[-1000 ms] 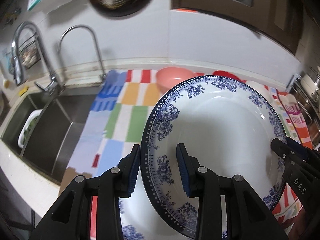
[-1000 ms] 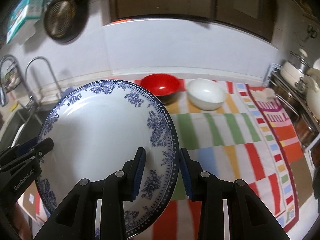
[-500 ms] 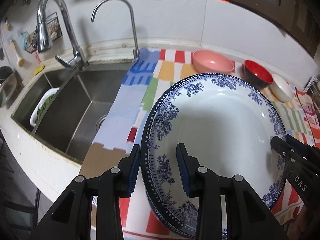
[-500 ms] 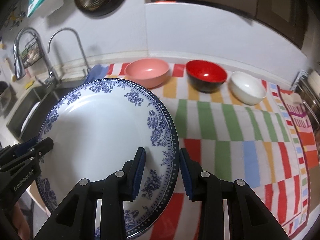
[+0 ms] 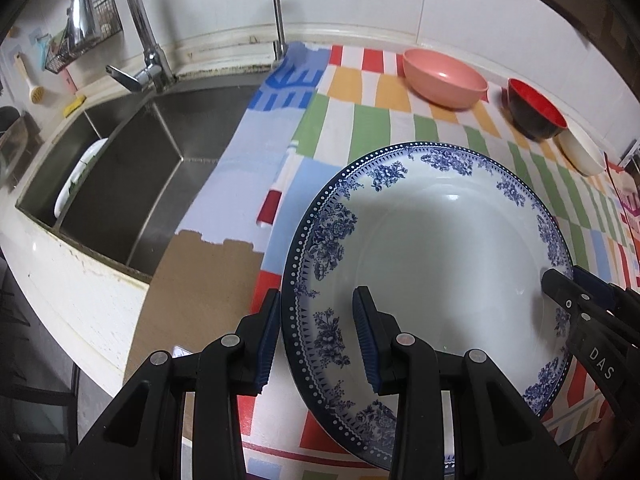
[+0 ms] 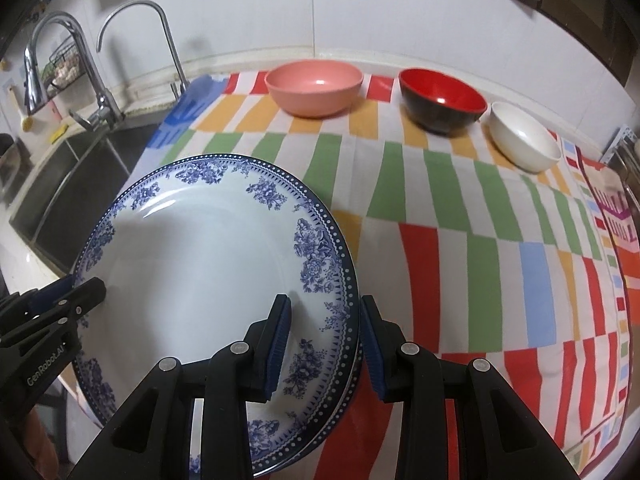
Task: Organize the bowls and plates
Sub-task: 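Lower the smaller plate onto the stacked plates and open both grippers, then move both tools toward the pink bowl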
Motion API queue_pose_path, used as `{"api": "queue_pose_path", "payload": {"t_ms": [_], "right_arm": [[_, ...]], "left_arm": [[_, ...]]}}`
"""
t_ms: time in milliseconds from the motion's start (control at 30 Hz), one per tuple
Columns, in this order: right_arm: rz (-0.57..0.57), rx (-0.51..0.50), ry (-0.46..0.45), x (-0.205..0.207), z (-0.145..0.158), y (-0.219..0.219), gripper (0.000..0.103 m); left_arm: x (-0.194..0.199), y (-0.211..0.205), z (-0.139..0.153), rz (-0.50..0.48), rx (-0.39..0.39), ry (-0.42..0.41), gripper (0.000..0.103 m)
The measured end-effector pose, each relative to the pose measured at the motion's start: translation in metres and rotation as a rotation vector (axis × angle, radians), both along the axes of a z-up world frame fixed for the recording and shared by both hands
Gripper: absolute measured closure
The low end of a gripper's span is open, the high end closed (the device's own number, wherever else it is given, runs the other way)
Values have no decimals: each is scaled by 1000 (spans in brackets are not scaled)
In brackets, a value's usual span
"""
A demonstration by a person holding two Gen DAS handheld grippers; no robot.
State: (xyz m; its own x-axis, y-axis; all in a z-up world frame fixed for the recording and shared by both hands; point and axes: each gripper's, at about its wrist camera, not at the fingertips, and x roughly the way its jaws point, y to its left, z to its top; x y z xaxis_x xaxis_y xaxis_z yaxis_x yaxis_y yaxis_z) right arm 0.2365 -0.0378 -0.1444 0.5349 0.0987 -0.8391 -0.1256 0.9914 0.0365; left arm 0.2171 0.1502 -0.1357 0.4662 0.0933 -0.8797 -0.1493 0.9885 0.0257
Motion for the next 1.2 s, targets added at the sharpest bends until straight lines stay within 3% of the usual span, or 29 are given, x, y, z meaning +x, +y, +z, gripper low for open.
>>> {"api": "queue_pose_path", "payload": {"t_ms": [667, 833, 1200], "right_arm": [[-17, -15, 55, 5, -15, 1, 65], [-2, -9, 51, 6, -14, 2, 58], [-4, 21, -14, 2, 8, -5, 54]], "left_arm": [[6, -3, -17, -23, -14, 54, 65], [4, -5, -11, -32, -7, 24, 45], [4, -13, 20, -55, -7, -60, 36]]}}
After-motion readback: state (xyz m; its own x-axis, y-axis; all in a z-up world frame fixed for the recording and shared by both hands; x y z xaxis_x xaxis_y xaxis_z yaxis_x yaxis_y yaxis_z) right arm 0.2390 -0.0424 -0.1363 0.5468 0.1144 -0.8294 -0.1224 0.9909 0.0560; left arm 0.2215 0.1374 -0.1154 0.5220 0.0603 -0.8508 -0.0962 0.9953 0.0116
